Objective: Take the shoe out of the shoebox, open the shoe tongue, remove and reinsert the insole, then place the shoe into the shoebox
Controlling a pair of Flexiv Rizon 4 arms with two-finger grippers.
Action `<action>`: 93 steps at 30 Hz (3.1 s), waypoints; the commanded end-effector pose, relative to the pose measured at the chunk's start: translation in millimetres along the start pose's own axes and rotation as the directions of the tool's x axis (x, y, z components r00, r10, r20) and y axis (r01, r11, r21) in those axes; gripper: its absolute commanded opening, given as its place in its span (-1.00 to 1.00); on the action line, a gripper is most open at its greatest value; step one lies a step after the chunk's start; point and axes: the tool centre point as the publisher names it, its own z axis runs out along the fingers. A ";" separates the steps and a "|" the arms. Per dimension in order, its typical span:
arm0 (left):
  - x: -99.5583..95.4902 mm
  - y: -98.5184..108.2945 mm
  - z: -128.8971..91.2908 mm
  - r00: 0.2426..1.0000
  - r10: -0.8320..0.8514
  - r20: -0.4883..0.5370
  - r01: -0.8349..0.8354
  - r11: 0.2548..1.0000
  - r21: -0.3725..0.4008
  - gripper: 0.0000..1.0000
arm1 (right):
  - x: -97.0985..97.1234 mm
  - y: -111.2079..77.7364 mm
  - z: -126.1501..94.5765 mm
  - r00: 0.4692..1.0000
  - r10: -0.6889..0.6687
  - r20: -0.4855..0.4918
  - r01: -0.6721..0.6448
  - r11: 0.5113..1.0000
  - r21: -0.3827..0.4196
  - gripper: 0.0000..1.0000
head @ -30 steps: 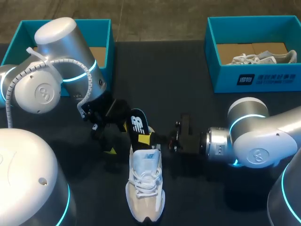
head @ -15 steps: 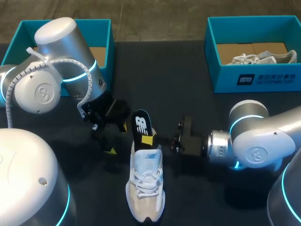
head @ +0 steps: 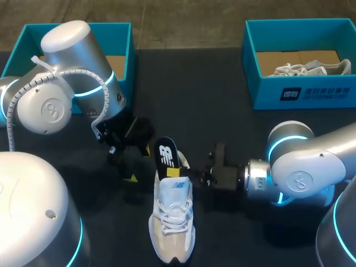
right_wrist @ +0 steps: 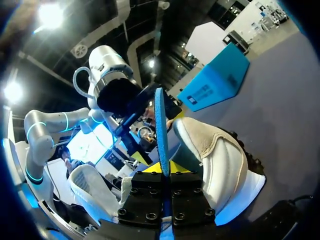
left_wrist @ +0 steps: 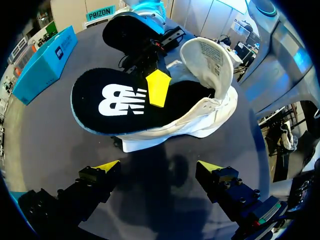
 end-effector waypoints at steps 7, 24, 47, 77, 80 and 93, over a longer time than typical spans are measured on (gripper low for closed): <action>1.3 0.0 0.6 1.000 0.000 0.003 0.000 1.000 0.000 1.00 | 11.1 0.1 -1.6 0.998 -0.059 -0.027 0.058 0.998 -0.031 -0.14; 1.3 0.0 0.6 1.000 0.000 0.003 0.000 1.000 0.000 1.00 | 16.4 22.3 -1.4 0.993 -0.114 -0.043 0.112 0.993 -0.030 -0.16; 1.3 0.0 0.6 1.000 0.000 0.003 0.000 1.000 0.000 1.00 | -1.1 11.3 -2.5 0.999 -0.034 0.022 0.035 0.998 -0.044 -1.00; 1.3 0.0 0.6 1.000 0.000 0.003 0.000 1.000 0.000 1.00 | 15.9 8.9 -3.5 0.993 -0.111 0.044 0.115 0.989 -0.093 -0.25; 1.3 0.0 0.6 1.000 0.000 0.003 0.000 1.000 0.000 1.00 | 17.8 12.2 -3.3 0.991 -0.125 0.045 0.129 0.987 -0.095 -0.26; 1.3 0.0 0.6 1.000 0.000 0.003 0.000 1.000 0.000 1.00 | 14.8 24.7 -9.7 0.986 -0.145 0.082 0.155 0.979 -0.130 -0.37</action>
